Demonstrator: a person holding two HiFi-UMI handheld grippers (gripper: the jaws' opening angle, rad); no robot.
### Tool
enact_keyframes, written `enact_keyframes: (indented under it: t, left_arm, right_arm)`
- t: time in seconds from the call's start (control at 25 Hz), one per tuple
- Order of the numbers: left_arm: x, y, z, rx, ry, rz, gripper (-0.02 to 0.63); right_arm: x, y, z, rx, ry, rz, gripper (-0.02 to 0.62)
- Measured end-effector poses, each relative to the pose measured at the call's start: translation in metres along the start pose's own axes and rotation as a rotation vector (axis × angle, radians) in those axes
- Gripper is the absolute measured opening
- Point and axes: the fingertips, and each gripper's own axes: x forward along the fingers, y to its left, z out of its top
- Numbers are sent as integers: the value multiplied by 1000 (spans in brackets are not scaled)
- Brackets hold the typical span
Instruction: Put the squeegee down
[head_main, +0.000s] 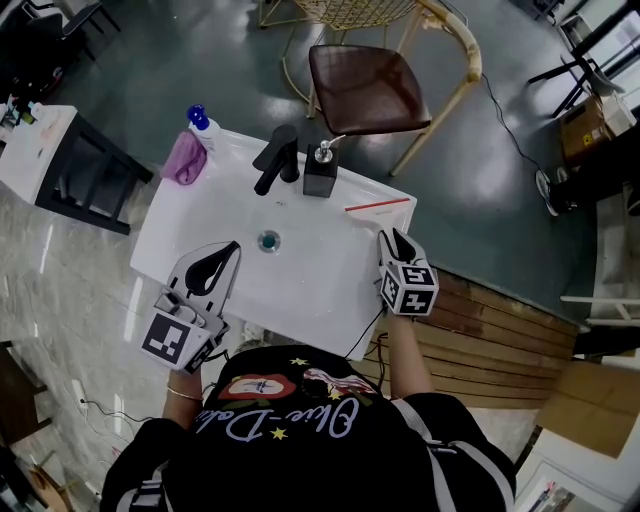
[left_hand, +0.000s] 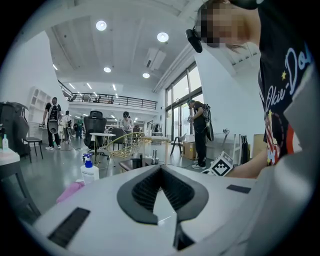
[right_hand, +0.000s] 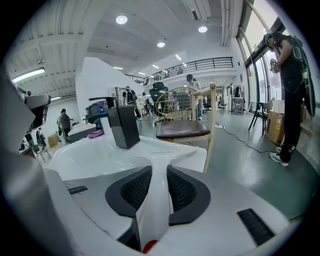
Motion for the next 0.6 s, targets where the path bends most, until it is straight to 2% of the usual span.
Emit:
enact_keyframes:
  t: [0.6]
  left_arm:
    - [-3,-2,1,7,-7,-2,14]
  right_arm:
    - [-3,-1,7,-1,-32,-12,135]
